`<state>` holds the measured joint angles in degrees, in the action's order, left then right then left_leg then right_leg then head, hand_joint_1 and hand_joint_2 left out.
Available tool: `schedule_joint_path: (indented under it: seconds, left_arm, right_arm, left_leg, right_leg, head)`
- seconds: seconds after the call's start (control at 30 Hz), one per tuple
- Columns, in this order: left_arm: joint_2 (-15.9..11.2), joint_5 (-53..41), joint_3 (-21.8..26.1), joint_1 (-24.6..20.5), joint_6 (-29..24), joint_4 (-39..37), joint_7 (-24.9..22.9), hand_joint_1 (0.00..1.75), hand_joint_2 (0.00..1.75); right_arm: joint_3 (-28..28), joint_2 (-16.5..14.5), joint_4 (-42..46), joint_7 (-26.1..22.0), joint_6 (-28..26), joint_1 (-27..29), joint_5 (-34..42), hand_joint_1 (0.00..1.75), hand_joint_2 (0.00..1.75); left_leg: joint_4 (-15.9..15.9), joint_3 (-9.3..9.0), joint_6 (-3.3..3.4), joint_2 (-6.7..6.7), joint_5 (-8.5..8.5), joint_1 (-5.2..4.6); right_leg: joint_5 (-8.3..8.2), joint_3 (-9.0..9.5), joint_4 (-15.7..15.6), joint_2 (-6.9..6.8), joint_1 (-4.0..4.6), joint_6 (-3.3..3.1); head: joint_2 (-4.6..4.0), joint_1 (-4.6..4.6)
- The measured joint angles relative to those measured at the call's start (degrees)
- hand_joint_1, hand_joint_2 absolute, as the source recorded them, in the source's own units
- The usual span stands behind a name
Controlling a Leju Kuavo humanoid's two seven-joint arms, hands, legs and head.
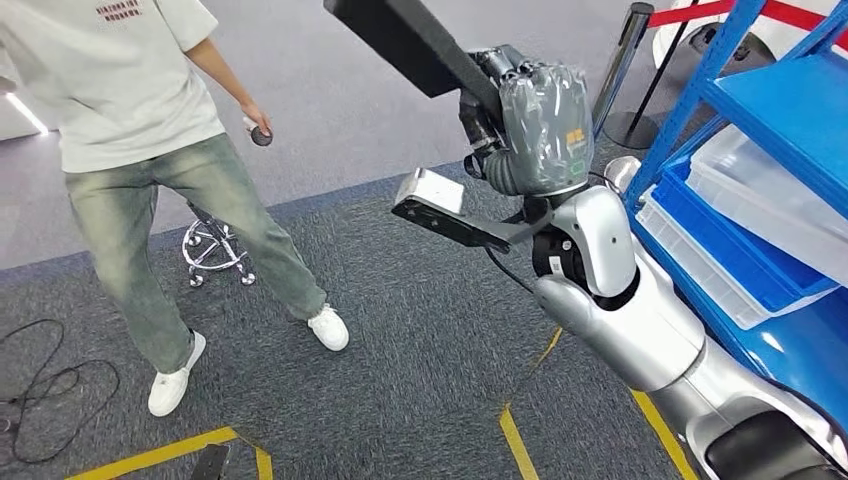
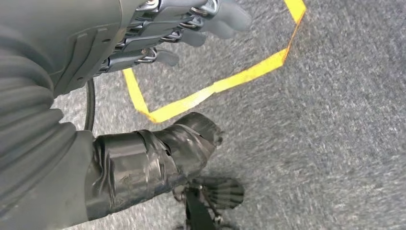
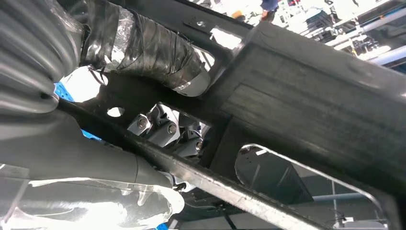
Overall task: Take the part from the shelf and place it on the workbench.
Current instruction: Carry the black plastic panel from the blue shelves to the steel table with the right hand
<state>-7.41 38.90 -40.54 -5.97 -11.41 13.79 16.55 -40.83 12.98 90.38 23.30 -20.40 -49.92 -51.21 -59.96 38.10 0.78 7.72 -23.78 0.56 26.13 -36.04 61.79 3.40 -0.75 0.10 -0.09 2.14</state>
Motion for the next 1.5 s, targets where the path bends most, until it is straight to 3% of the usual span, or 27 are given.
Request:
schedule_joint_path:
  seconds: [0.03, 0.07, 0.17, 0.2, 0.27, 0.3, 0.37, 0.4, 0.47, 0.53, 0.6, 0.67, 0.7, 0.73, 0.8, 0.87, 0.97, 1.03, 1.13, 1.2, 1.23, 1.27, 1.33, 1.4, 1.5]
  left_arm:
    - [-0.03, -0.01, 0.00, 0.07, -0.01, -0.02, 0.00, 0.00, 1.75]
    - [-0.07, -0.06, -0.01, 0.13, 0.02, -0.04, 0.05, 0.00, 1.75]
    - [-0.17, -0.21, -0.02, 0.09, 0.37, -0.11, 0.42, 0.00, 1.75]
    - [-0.17, -0.23, -0.02, 0.07, 0.51, -0.11, 0.50, 0.00, 1.75]
    - [-0.21, -0.27, -0.02, 0.11, 0.65, -0.11, 0.60, 0.00, 1.75]
    - [-0.32, -0.30, -0.02, 0.06, 0.71, -0.11, 0.69, 0.00, 1.75]
    - [-0.54, -0.32, -0.02, -0.12, 0.77, -0.11, 0.96, 0.00, 1.75]
    - [-0.65, -0.33, -0.02, -0.21, 0.81, -0.11, 1.08, 0.00, 1.75]
    - [-0.85, -0.34, -0.02, -0.13, 0.89, -0.11, 1.19, 0.00, 1.75]
    - [-0.98, -0.37, -0.03, 0.13, 0.98, -0.12, 1.21, 0.00, 1.75]
    - [-0.96, -0.41, -0.04, -0.01, 1.07, -0.13, 1.18, 0.00, 1.75]
    - [-0.95, -0.49, -0.04, -0.26, 1.24, -0.12, 1.14, 0.00, 1.75]
    - [-0.94, -0.54, -0.04, -0.25, 1.38, -0.11, 1.15, 0.00, 1.75]
    - [-0.93, -0.59, -0.04, -0.19, 1.56, -0.11, 1.16, 0.00, 1.75]
    - [-0.94, -0.60, -0.04, -0.06, 2.15, -0.12, 1.16, 0.00, 1.75]
    - [-1.04, -0.54, -0.04, -0.08, 3.07, -0.13, 1.07, 0.00, 1.75]
    - [-1.16, -0.47, -0.04, 0.03, 4.19, -0.13, 0.93, 0.00, 1.75]
    - [-1.21, -0.53, -0.04, 0.10, 4.64, -0.13, 0.86, 0.00, 1.75]
    - [-1.27, -0.67, -0.04, -0.11, 4.87, -0.13, 0.78, 0.00, 1.75]
    - [-1.27, -0.74, -0.04, -0.05, 4.90, -0.13, 0.69, 0.00, 1.75]
    - [-1.27, -0.77, -0.04, -0.01, 4.92, -0.13, 0.67, 0.00, 1.75]
    - [-1.27, -0.78, -0.05, 0.00, 4.93, -0.13, 0.66, 0.00, 1.75]
    - [-1.29, -0.79, -0.05, -0.07, 4.95, -0.13, 0.66, 0.00, 1.75]
    - [-1.31, -0.86, -0.06, -0.18, 5.01, -0.13, 0.60, 0.00, 1.75]
    - [-1.39, -0.99, -0.07, -0.10, 5.07, -0.13, 0.38, 0.00, 1.75]
  right_arm:
    - [0.00, 0.00, 0.01, 0.00, 0.03, -0.01, 0.00, 1.75, 1.75]
    - [0.01, 0.01, 0.09, 0.02, 0.10, -0.10, -0.01, 1.75, 1.75]
    - [0.02, 0.02, 0.36, 0.05, 0.29, -0.30, -0.02, 1.75, 1.75]
    - [0.02, 0.02, 0.37, 0.04, 0.31, -0.26, -0.02, 1.75, 1.75]
    - [0.02, 0.02, 0.40, 0.04, 0.34, -0.26, -0.02, 1.75, 1.75]
    - [0.02, 0.03, 0.45, 0.04, 0.34, -0.29, 0.00, 1.75, 1.75]
    - [0.03, 0.05, 0.58, -0.01, 0.36, -0.35, 0.12, 1.75, 1.75]
    - [0.04, 0.06, 0.62, -0.05, 0.39, -0.33, 0.20, 1.75, 1.75]
    - [0.04, 0.08, 0.70, -0.12, 0.48, -0.30, 0.30, 1.75, 1.75]
    - [0.05, 0.15, 0.78, -0.12, 0.50, -0.27, 0.51, 1.75, 1.75]
    - [0.16, 0.39, 0.82, -0.09, 0.33, -0.19, 1.06, 1.75, 1.75]
    - [0.38, 0.66, 0.83, -0.09, 0.11, 0.27, 1.72, 1.75, 1.75]
    - [0.46, 0.75, 0.83, -0.10, 0.05, 0.59, 1.95, 1.75, 1.75]
    - [0.51, 0.80, 0.83, -0.12, 0.01, 0.83, 2.09, 1.75, 1.75]
    - [0.61, 0.94, 0.82, -0.13, -0.01, 1.03, 2.19, 1.75, 1.75]
    - [0.77, 1.11, 0.83, -0.14, 0.02, 1.06, 2.23, 1.75, 1.75]
    - [0.83, 1.24, 0.82, -0.13, 0.13, 1.21, 2.27, 1.75, 1.75]
    - [0.83, 1.25, 0.83, -0.04, 0.29, 1.21, 2.24, 1.75, 1.75]
    - [0.83, 1.25, 0.83, 0.02, 0.69, 1.23, 2.11, 1.75, 1.75]
    - [0.83, 1.25, 0.81, 0.02, 0.89, 1.46, 2.04, 1.75, 1.75]
    - [0.83, 1.25, 0.81, 0.02, 0.91, 1.57, 2.02, 1.75, 1.75]
    - [0.83, 1.25, 0.82, 0.02, 0.91, 1.62, 1.99, 1.75, 1.75]
    - [0.83, 1.25, 0.83, 0.02, 0.91, 1.57, 1.99, 1.75, 1.75]
    - [0.83, 1.26, 0.82, 0.02, 1.01, 1.54, 1.99, 1.75, 1.75]
    - [0.83, 1.28, 0.81, 0.03, 1.59, 1.60, 1.99, 1.75, 1.75]
  left_leg:
    - [0.03, 0.02, -0.11, 0.23, 0.03, 0.02]
    - [-1.15, 0.60, -0.44, -1.23, -0.61, -0.06]
    - [-12.98, 6.61, -1.64, -6.97, -5.37, -0.05]
    - [-14.85, 7.63, -1.64, -7.38, -5.61, 0.03]
    - [-9.39, 4.79, -0.93, -8.19, -2.47, -0.23]
    - [-5.41, 2.67, -0.28, -9.66, -1.20, -0.67]
    - [-0.14, -0.12, 0.94, -11.95, -0.13, -1.65]
    - [0.64, -0.43, 1.35, -12.35, -0.34, -2.01]
    - [1.52, -0.85, 1.81, -10.94, 0.07, -1.90]
    - [3.10, -1.91, 2.05, -9.77, 0.77, -1.41]
    - [3.93, -2.60, 2.29, -8.79, 1.15, -1.09]
    - [3.85, -2.70, 2.48, -7.72, 1.05, -0.99]
    - [3.68, -2.72, 2.44, -7.16, 0.89, -0.93]
    - [3.37, -2.73, 2.29, -6.67, 0.66, -0.81]
    - [2.27, -2.62, 1.73, -5.86, -0.12, -0.51]
    - [0.78, -2.00, 0.99, -5.27, -0.96, -0.52]
    - [0.22, -1.33, 0.29, -5.01, -1.29, -0.52]
    - [-1.41, -0.65, -0.25, -5.76, -2.32, -0.44]
    - [-10.97, 4.11, -1.15, -7.12, -6.39, -0.15]
    - [-15.70, 7.11, -1.30, -7.34, -7.15, -0.01]
    - [-14.97, 7.12, -1.19, -7.36, -6.00, 0.01]
    - [-12.03, 5.92, -0.96, -7.38, -3.97, 0.00]
    - [-3.83, 2.10, -0.31, -7.60, -0.49, -0.32]
    - [0.40, -0.02, 0.24, -7.73, 0.19, -0.81]
    - [1.44, -0.88, 0.90, -7.53, 0.06, -0.91]
  right_leg:
    - [-0.04, 0.04, -0.06, -0.22, -0.06, -0.13]
    - [-0.08, 0.18, -0.20, -0.90, -0.14, -0.46]
    - [0.03, 0.59, -0.55, -4.59, -0.11, -1.53]
    - [0.13, 0.62, -0.54, -5.57, 0.03, -1.60]
    - [0.33, 0.84, -0.56, -6.94, 0.29, -1.61]
    - [0.46, 1.03, -0.61, -7.61, 0.43, -1.57]
    - [0.68, 1.36, -0.85, -8.88, 0.62, -1.30]
    - [0.75, 1.51, -1.05, -9.52, 0.66, -1.08]
    - [0.90, 1.94, -1.51, -10.48, 0.76, -0.54]
    - [1.91, 1.81, -0.31, -8.47, 0.69, -0.07]
    - [4.72, -0.74, 5.33, -4.98, 0.47, 0.26]
    - [6.91, -4.47, 11.91, -3.69, 0.32, 0.57]
    - [6.57, -5.45, 13.02, -3.59, 0.21, 0.74]
    - [5.13, -5.42, 11.99, -3.57, 0.07, 0.94]
    - [0.98, -2.92, 5.48, -3.38, -0.31, 1.32]
    - [-0.95, -0.72, 0.36, -2.90, -0.49, 1.27]
    - [-0.87, -0.47, -0.45, -2.69, -0.34, 0.39]
    - [-0.87, -0.20, -0.62, -2.86, -0.55, -0.23]
    - [-0.59, 0.19, -0.70, -3.15, -0.58, -0.82]
    - [-0.41, 0.32, -0.70, -3.26, -0.45, -0.91]
    - [-0.31, 0.43, -0.70, -3.29, -0.40, -0.90]
    - [-0.19, 0.61, -0.70, -3.31, -0.35, -0.86]
    - [0.10, 0.98, -0.81, -3.36, -0.26, -0.64]
    - [0.31, 1.18, -1.13, -3.40, -0.23, -0.16]
    - [0.53, 1.55, -1.68, -3.56, -0.20, 0.80]
  head:
    - [0.00, 0.01]
    - [0.00, 0.30]
    - [-0.01, 1.18]
    - [-0.01, 1.20]
    - [0.00, 1.18]
    - [0.00, 1.17]
    - [0.00, 1.17]
    - [0.00, 1.17]
    - [0.00, 1.18]
    - [0.00, 1.01]
    - [0.00, 0.80]
    - [0.00, 0.71]
    - [0.00, 0.70]
    - [0.00, 0.70]
    - [0.00, 0.65]
    - [0.00, 0.57]
    - [0.00, 0.54]
    - [0.00, 0.74]
    - [0.00, 1.13]
    - [0.00, 1.14]
    - [0.00, 1.13]
    - [0.00, 1.12]
    - [0.00, 1.12]
    - [0.00, 1.11]
    - [0.00, 1.05]
